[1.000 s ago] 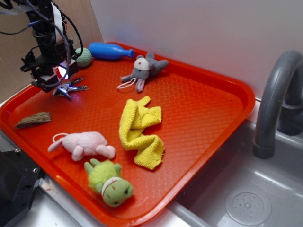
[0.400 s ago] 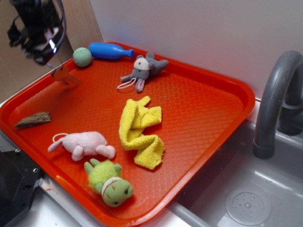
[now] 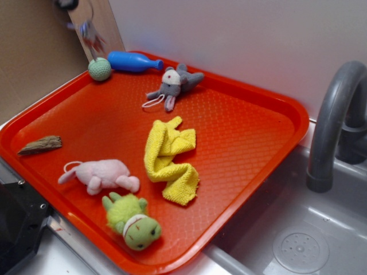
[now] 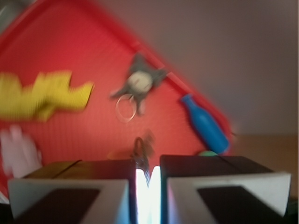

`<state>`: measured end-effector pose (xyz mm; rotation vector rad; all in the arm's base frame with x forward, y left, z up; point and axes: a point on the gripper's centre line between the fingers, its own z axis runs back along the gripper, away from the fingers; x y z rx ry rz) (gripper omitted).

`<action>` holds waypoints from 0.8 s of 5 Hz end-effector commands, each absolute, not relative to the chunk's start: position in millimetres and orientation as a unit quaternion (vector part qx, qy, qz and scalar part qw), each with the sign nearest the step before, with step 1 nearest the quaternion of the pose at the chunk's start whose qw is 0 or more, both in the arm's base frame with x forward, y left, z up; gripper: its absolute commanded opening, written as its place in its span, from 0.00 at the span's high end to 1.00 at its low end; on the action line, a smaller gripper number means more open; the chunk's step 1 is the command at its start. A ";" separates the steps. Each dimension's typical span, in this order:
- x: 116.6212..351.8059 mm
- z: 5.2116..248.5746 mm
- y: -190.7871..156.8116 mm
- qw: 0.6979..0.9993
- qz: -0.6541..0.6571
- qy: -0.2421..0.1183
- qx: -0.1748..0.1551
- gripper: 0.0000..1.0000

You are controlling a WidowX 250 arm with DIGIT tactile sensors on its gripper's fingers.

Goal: Grab the silver keys.

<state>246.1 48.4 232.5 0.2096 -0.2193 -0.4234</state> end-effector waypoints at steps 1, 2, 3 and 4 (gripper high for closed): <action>252.6 259.4 47.4 0.979 -0.048 -0.109 0.168 1.00; 252.7 258.6 44.5 0.978 -0.058 -0.105 0.172 1.00; 251.4 253.7 43.5 0.978 -0.056 -0.100 0.174 1.00; 249.4 250.3 44.1 0.979 -0.053 -0.098 0.170 1.00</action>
